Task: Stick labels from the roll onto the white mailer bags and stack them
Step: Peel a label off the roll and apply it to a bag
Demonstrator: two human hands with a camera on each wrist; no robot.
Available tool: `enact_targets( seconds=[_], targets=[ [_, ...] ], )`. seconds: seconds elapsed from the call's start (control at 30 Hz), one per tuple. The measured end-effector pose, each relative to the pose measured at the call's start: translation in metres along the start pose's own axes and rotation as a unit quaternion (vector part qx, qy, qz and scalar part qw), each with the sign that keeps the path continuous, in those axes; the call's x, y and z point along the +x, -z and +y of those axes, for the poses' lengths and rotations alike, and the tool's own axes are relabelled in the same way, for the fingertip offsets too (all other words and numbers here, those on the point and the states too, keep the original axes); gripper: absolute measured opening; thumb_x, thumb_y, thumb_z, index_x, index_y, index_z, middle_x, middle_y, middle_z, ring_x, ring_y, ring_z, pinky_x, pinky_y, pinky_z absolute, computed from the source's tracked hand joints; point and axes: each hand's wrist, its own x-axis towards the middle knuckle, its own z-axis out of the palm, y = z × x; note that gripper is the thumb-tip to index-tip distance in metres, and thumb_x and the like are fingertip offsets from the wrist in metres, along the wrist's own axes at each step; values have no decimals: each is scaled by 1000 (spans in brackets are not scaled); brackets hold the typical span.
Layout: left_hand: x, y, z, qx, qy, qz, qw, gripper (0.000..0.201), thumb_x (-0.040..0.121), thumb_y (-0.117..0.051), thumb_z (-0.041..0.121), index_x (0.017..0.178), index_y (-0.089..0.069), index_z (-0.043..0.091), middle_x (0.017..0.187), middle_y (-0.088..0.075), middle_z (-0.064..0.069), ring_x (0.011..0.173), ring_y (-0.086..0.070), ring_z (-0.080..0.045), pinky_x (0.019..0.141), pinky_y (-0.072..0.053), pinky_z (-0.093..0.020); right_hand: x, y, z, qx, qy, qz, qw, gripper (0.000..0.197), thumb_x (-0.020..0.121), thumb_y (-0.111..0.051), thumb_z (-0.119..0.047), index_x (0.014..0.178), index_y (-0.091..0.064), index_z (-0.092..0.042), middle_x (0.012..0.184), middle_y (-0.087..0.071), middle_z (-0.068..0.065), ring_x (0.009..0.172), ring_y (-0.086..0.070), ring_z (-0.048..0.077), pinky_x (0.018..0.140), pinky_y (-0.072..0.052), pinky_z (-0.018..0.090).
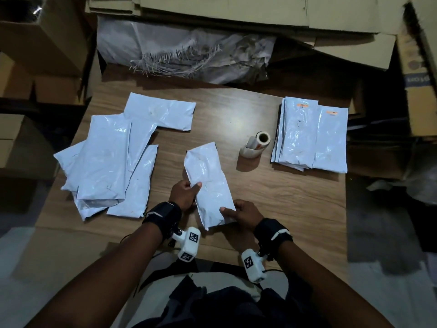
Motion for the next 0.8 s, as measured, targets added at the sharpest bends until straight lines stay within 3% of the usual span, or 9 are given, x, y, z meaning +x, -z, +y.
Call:
enact_targets(
  seconds=[0.13, 0.3, 0.37, 0.43, 0.57, 0.6, 0.67, 0.73, 0.8],
  targets=[
    [-9, 1, 8, -16, 21, -47, 999, 23, 87, -73, 26, 98, -68, 5, 88, -72, -14, 62, -64, -21, 51, -52, -28, 0, 3, 6, 11, -2, 15, 1000, 23, 81, -78, -33, 91, -73, -13, 85, -72, -3, 75, -66, 10, 60, -49, 15],
    [-20, 2, -7, 68, 38, -162, 984, 22, 84, -77, 27, 95, -71, 8, 79, -74, -10, 59, -63, -18, 61, -53, -31, -1, 3, 3, 31, -13, 42, 999, 13, 83, -77, -31, 83, -71, -20, 89, -73, 2, 80, -68, 16, 69, -55, 25],
    [-19, 3, -13, 102, 31, -161, 981, 21, 85, -76, 24, 95, -72, 6, 77, -74, -6, 58, -65, -14, 59, -53, -27, 0, 2, 2, 11, -22, 35, 999, 14, 82, -77, -35, 83, -70, -23, 93, -73, 2, 85, -69, 19, 78, -56, 33],
    [-15, 3, -18, 135, 26, -143, 980, 24, 83, -77, 26, 95, -72, 7, 87, -75, -7, 66, -67, -11, 64, -54, -25, -1, 1, -1, -32, -26, 26, 999, 17, 82, -76, -39, 84, -68, -24, 94, -71, -1, 89, -68, 19, 78, -55, 33],
    [-11, 7, -11, 307, -8, -99, 946, 48, 66, -77, 55, 98, -58, 23, 92, -70, 4, 82, -65, -13, 74, -52, -31, -10, -3, -17, -235, -20, 111, 965, 52, 72, -66, -66, 103, -63, -24, 98, -64, -7, 89, -61, 17, 70, -45, 27],
    [-13, 8, -4, 333, -28, -89, 938, 59, 63, -78, 58, 104, -52, 25, 95, -67, 5, 85, -64, -14, 75, -50, -31, -13, -5, -21, -272, 5, 143, 952, 57, 70, -61, -70, 104, -60, -24, 99, -61, -6, 89, -58, 18, 71, -46, 29],
    [-18, 10, 12, 372, -135, -54, 917, 82, 56, -78, 64, 121, -46, 25, 114, -61, 2, 99, -60, -18, 82, -50, -34, -15, -9, -27, -314, 101, 200, 922, 55, 76, -58, -65, 108, -57, -21, 103, -55, -2, 92, -53, 19, 75, -47, 33],
    [-16, 5, 26, 423, -256, -8, 869, 108, 49, -73, 72, 139, -37, 23, 136, -51, -3, 117, -53, -23, 93, -49, -40, -9, -13, -33, -310, 208, 244, 895, 45, 85, -57, -47, 116, -56, -15, 114, -55, 4, 101, -52, 24, 85, -47, 37],
    [-5, -6, 37, 500, -301, 2, 812, 122, 51, -66, 76, 150, -22, 21, 153, -33, -6, 136, -39, -26, 103, -42, -44, 7, -18, -41, -297, 282, 250, 877, 40, 90, -54, -33, 123, -56, -10, 130, -53, 11, 117, -49, 29, 99, -43, 40]
  ],
)
